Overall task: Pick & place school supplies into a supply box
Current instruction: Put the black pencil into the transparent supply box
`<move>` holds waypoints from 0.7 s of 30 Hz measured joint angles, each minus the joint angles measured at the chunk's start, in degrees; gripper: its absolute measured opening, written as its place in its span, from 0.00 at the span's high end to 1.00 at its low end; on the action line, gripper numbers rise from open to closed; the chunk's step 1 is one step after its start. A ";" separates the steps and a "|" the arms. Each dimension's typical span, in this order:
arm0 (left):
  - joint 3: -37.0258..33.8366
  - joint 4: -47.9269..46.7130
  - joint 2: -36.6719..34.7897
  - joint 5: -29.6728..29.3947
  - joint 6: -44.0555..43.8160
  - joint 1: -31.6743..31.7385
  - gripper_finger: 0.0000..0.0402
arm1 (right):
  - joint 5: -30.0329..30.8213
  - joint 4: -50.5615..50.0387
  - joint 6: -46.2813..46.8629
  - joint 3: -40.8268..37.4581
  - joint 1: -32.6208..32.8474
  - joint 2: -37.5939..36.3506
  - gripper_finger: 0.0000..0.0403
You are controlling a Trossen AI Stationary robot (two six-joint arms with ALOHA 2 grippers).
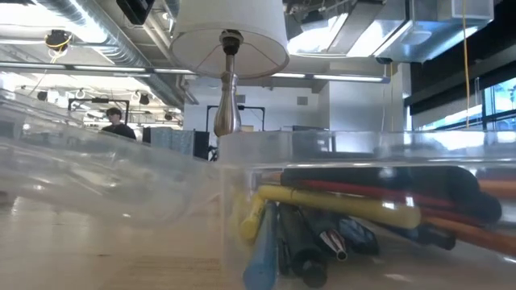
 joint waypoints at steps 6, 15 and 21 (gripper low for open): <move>0.00 -0.02 0.01 0.02 0.04 0.00 0.96 | -1.05 -1.34 3.81 0.09 0.02 -0.04 0.94; 0.00 -0.02 0.01 0.02 0.95 0.00 0.96 | -2.25 -5.58 5.36 1.22 0.01 0.09 0.94; 0.00 -0.02 0.01 0.02 0.97 0.00 0.96 | -4.75 -11.97 5.67 3.08 0.00 -0.02 0.94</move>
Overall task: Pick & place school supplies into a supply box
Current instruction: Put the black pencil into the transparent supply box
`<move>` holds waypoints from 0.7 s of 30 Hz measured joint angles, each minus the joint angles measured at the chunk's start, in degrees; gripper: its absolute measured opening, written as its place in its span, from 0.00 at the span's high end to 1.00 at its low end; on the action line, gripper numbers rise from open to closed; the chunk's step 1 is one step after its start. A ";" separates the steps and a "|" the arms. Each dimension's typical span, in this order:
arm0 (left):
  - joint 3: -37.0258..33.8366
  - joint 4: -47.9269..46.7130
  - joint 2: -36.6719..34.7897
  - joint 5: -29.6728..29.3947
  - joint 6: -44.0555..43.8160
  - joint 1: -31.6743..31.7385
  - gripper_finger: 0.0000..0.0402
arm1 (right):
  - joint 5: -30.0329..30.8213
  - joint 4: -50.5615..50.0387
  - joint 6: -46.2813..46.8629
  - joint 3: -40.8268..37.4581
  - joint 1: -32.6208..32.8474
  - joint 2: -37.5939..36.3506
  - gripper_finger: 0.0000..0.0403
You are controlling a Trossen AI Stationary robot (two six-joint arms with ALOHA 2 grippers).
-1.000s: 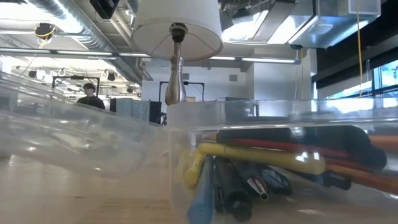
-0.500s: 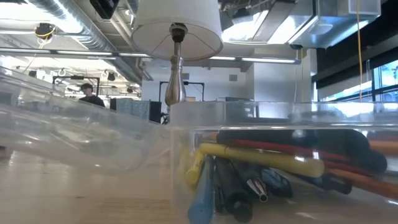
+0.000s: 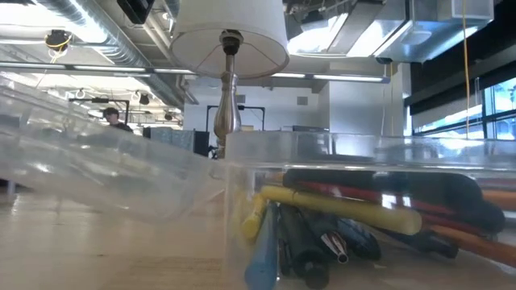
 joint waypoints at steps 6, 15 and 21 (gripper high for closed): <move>0.00 0.01 0.00 -0.02 -0.02 0.00 0.96 | -6.01 -8.40 1.77 2.80 0.00 0.00 0.94; 0.00 0.01 0.00 -0.02 -0.01 -0.01 0.96 | -8.24 -11.88 2.72 4.72 0.02 0.10 0.93; 0.00 0.02 0.00 -0.02 -0.02 0.00 0.96 | -6.97 -8.94 3.24 4.79 0.02 0.01 0.93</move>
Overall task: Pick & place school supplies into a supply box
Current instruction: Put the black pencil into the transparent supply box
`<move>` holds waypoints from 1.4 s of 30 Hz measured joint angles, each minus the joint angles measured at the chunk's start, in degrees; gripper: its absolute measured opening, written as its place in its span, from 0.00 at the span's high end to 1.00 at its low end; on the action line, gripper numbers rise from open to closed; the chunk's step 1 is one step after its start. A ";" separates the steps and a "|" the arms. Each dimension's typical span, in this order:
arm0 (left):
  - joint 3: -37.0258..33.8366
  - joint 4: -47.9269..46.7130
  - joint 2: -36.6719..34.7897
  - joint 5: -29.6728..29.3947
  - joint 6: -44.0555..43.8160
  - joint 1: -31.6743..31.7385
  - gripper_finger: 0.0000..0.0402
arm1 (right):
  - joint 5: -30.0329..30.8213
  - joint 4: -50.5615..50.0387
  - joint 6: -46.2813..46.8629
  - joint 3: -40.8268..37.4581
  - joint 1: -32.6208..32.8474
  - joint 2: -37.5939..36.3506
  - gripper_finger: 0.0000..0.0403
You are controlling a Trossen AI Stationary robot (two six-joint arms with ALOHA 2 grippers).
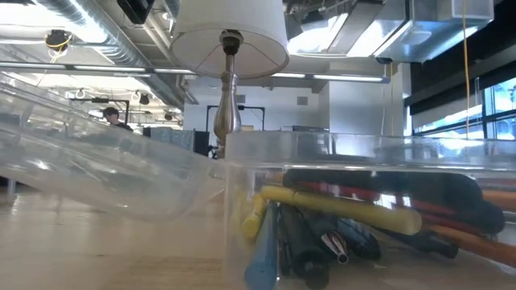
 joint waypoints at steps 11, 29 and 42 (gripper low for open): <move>0.00 0.00 0.00 0.00 0.00 -0.01 0.96 | 2.05 3.82 0.59 0.04 0.00 -0.15 0.93; 0.00 0.00 0.00 0.02 0.00 -0.02 0.96 | 3.98 15.18 -1.99 0.12 -0.34 -0.50 0.81; 0.00 -0.05 0.00 0.07 0.00 0.00 0.96 | 3.38 15.38 -6.55 -1.40 -0.50 -0.50 0.95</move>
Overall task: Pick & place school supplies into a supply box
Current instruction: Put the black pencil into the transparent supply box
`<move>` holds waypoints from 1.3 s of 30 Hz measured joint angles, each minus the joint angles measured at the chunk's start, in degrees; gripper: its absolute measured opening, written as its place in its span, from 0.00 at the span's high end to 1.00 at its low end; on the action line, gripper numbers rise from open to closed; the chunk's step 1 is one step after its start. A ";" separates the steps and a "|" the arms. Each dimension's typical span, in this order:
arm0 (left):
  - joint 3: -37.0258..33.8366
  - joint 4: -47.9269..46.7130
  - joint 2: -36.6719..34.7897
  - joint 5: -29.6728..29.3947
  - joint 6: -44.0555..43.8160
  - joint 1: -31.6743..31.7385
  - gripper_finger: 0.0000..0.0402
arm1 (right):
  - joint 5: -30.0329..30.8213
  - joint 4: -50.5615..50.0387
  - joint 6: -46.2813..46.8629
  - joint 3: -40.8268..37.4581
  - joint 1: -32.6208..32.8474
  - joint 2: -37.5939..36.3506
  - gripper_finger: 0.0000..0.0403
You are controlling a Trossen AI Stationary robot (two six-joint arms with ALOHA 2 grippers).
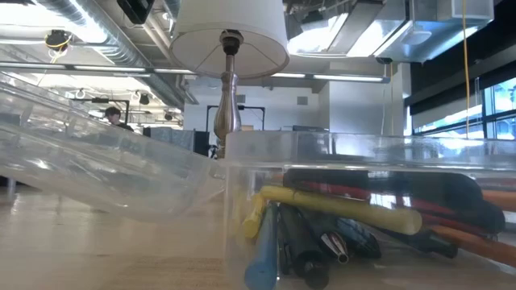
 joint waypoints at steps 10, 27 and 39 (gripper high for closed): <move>0.00 -0.19 0.00 0.00 0.00 0.00 0.96 | 1.27 -1.34 4.23 -0.07 0.00 0.16 0.97; 0.00 -0.21 0.00 -0.02 0.00 -0.02 0.96 | 3.18 -0.59 4.02 -0.20 -0.07 0.36 0.89; 0.00 -0.25 0.00 -0.02 0.00 -0.01 0.96 | 1.51 0.30 -4.86 -0.20 1.49 0.31 0.80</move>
